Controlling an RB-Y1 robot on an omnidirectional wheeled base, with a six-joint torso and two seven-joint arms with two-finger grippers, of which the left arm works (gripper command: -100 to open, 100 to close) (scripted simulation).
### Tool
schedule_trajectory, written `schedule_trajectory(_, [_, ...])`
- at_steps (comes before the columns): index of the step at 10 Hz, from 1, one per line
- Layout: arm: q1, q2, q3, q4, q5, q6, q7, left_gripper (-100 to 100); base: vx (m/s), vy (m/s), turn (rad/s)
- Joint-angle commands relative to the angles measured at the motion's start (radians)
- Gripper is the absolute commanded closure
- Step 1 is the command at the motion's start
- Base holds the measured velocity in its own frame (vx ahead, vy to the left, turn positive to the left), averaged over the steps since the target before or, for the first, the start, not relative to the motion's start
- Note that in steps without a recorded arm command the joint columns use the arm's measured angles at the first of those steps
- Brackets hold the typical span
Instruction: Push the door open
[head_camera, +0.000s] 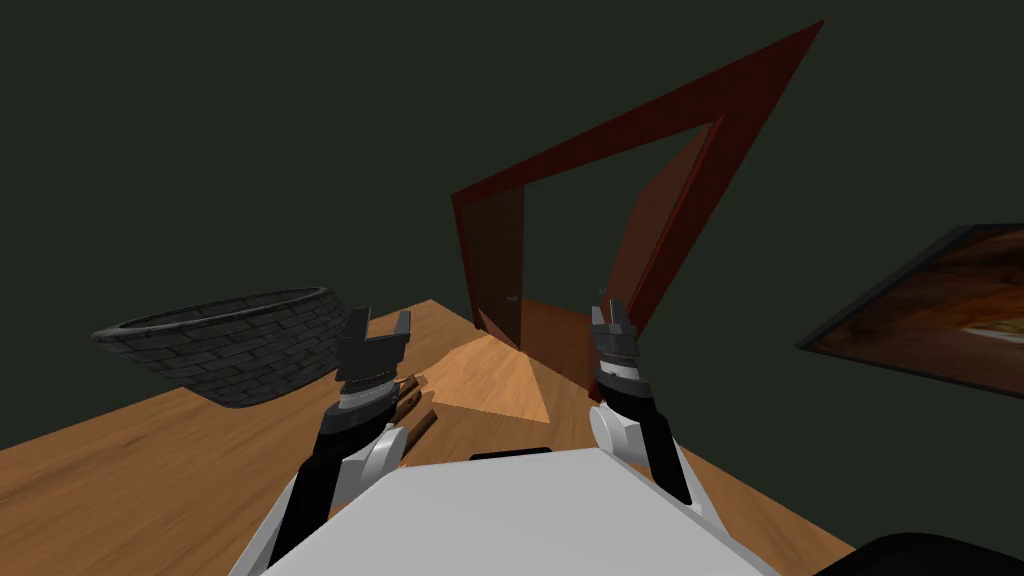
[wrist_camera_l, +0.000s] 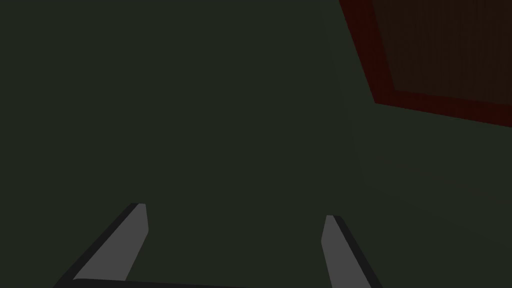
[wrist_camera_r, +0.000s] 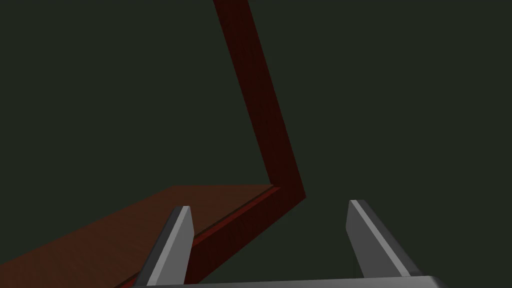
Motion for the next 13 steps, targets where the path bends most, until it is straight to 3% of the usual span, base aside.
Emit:
schedule_trajectory(1, [-0.013, 0.005, -0.005, 0.035, 0.001, -0.005, 0.000, -100, 0.051, 0.009, -0.052])
schedule_trajectory(4, [-0.047, 0.015, -0.017, 0.121, 0.004, -0.016, -0.002, -100, 0.109, 0.018, -0.069])
schedule_trajectory(13, [-0.124, 0.032, -0.044, 0.319, 0.009, -0.043, -0.004, -100, 0.083, 0.017, -0.051])
